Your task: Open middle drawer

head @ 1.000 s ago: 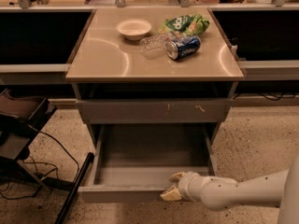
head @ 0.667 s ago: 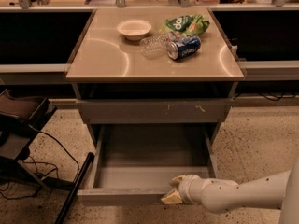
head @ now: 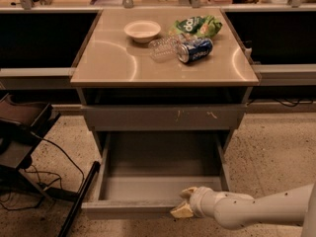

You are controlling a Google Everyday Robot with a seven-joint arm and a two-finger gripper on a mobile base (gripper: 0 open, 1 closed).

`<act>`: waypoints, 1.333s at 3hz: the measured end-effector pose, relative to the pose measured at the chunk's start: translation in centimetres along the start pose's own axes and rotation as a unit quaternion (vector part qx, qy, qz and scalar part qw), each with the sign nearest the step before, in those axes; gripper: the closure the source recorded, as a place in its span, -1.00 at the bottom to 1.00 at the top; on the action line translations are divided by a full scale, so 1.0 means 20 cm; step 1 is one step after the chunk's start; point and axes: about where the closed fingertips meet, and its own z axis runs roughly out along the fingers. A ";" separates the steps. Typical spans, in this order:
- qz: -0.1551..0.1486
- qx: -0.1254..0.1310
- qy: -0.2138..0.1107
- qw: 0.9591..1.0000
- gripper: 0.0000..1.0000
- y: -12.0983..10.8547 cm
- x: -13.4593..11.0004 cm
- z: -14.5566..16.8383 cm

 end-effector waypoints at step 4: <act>0.007 0.007 -0.004 1.000 1.00 0.05 0.01 -0.04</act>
Offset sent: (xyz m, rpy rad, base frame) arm -0.1918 -0.0678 -0.0214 0.0904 -0.0760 -0.2769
